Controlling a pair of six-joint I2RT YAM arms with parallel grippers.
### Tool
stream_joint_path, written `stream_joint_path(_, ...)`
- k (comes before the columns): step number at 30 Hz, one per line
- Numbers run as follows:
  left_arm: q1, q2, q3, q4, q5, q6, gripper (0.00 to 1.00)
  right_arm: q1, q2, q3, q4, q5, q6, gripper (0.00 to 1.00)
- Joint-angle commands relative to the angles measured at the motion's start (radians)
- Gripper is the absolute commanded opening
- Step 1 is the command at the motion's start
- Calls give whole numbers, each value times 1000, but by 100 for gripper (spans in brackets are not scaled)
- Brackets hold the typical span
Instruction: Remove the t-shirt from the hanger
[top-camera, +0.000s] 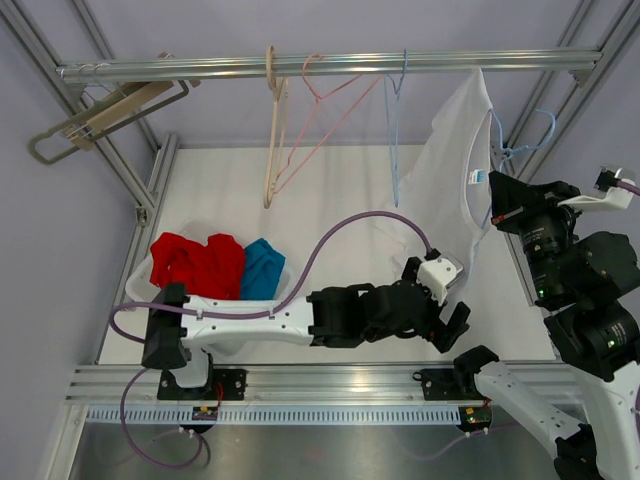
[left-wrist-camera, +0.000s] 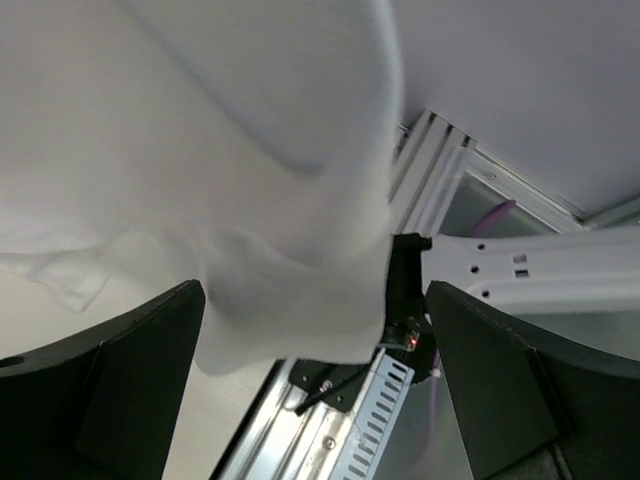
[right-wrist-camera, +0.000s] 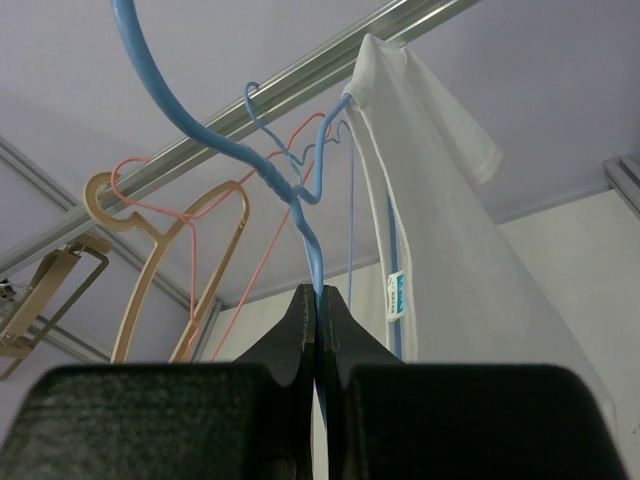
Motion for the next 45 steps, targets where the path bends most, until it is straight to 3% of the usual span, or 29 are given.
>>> stream_joint_path(1, -3, 38, 79, 67, -126, 32, 94, 12, -32, 43, 18, -47, 7, 0)
stream_joint_path(2, -4, 46, 88, 66, -120, 42, 84, 12, -38, 40, 18, -49, 7, 0)
stream_joint_path(3, -7, 51, 91, 63, -109, 42, 44, 12, -43, 40, 18, -47, -2, 0)
stream_joint_path(4, -13, 45, 82, 64, -110, 43, 26, 13, -44, 40, 16, -43, -7, 0)
stream_joint_path(7, -61, 3, 18, 64, -121, 65, 0, 13, -31, 38, 37, -30, -28, 0)
stream_joint_path(8, -85, -10, -7, 58, -126, 63, 0, 12, -21, 35, 48, -21, -34, 0)
stream_joint_path(12, -142, -84, -149, 46, -123, 27, 0, 12, 63, 64, 122, -7, -56, 0)
stream_joint_path(16, -178, -109, -304, 30, -112, -46, 0, 12, 137, 212, 146, -12, -68, 0)
stream_joint_path(20, -191, -144, -343, -9, -162, -47, 0, 12, 134, 317, 93, -96, -39, 0)
stream_joint_path(27, -191, -257, -213, 18, -420, 193, 0, 12, -119, 276, -140, -311, 18, 0)
stream_joint_path(29, -185, -261, -190, 137, -495, 329, 0, 12, -188, 299, -188, -336, 19, 0)
stream_joint_path(34, -145, -206, -56, 354, -546, 509, 2, 12, -238, 479, -303, -473, 39, 0)
stream_joint_path(36, -135, -141, -12, 521, -578, 635, 9, 12, -230, 532, -330, -568, 64, 0)
stream_joint_path(38, -122, -53, 65, 680, -599, 754, 29, 12, -225, 581, -338, -653, 90, 0)
stream_joint_path(40, -106, 17, 123, 783, -619, 836, 67, 12, -228, 606, -335, -697, 107, 0)
stream_joint_path(41, -96, 88, 202, 817, -633, 886, 91, 12, -235, 609, -329, -728, 124, 0)
stream_joint_path(42, -89, 123, 247, 814, -638, 901, 98, 12, -238, 612, -325, -740, 133, 0)
stream_joint_path(44, -78, 163, 318, 816, -606, 919, 99, 12, -244, 615, -324, -767, 142, 0)
stream_joint_path(45, -78, 169, 323, 819, -592, 927, 93, 12, -247, 618, -337, -765, 141, 0)
